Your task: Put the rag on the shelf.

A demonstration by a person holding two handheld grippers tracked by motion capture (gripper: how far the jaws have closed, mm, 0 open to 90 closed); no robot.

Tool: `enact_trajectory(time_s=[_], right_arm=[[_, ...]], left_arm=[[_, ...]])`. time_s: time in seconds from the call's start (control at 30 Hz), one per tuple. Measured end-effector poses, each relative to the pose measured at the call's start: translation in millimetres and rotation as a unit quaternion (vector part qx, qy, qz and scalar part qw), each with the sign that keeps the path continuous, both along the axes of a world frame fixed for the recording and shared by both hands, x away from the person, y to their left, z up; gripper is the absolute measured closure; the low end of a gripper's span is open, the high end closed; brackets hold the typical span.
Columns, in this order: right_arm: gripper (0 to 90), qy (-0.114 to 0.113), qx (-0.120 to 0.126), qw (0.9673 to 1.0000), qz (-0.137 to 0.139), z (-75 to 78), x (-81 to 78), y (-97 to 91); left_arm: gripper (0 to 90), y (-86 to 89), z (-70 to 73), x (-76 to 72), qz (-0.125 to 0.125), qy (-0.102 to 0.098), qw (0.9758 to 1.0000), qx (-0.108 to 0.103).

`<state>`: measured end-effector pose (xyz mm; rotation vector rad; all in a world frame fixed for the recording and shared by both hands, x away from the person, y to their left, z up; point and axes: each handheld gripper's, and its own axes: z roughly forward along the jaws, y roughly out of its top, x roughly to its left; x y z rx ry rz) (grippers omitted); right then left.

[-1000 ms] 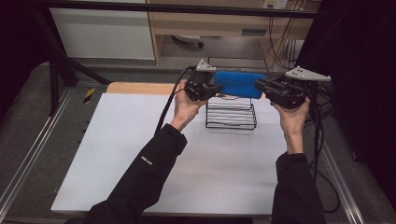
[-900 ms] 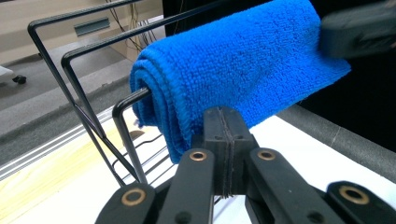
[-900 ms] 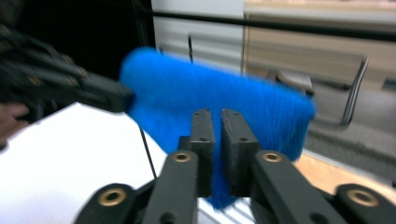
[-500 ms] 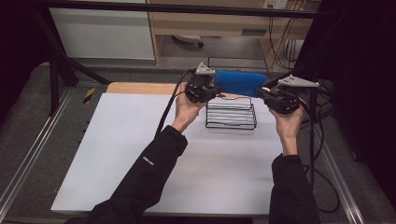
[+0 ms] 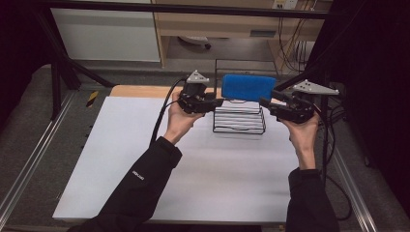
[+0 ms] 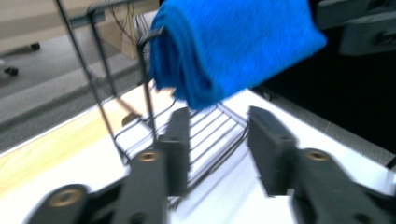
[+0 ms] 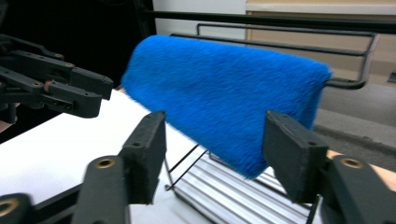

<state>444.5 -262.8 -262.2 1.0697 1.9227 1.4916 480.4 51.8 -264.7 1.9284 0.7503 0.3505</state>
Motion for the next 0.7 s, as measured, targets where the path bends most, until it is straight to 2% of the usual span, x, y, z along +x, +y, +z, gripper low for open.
enact_trajectory(time_s=[0.13, 0.3, 0.57, 0.7], right_arm=[[25.7, 0.007, -0.002, 0.9999, 0.009, -2.8, -7.4, 5.7], [13.7, 0.009, -0.012, 0.9998, 0.013, -12.6, -15.6, 13.2], [5.9, 0.025, -0.019, 0.9991, 0.028, -32.7, -27.7, 23.7], [3.7, 0.039, -0.014, 0.9985, 0.037, -46.4, -32.5, 27.7]], left_arm=[[42.2, 17.3, -9.1, -7.4, 0.007, 0.006, 0.9999, 0.007], [28.4, 41.9, -26.1, -17.6, 0.017, 0.016, 0.9994, 0.024], [14.2, 86.5, -61.3, -39.5, 0.037, 0.020, 0.9983, 0.041], [11.2, 106.7, -78.4, -48.9, 0.046, 0.026, 0.9978, 0.040]])
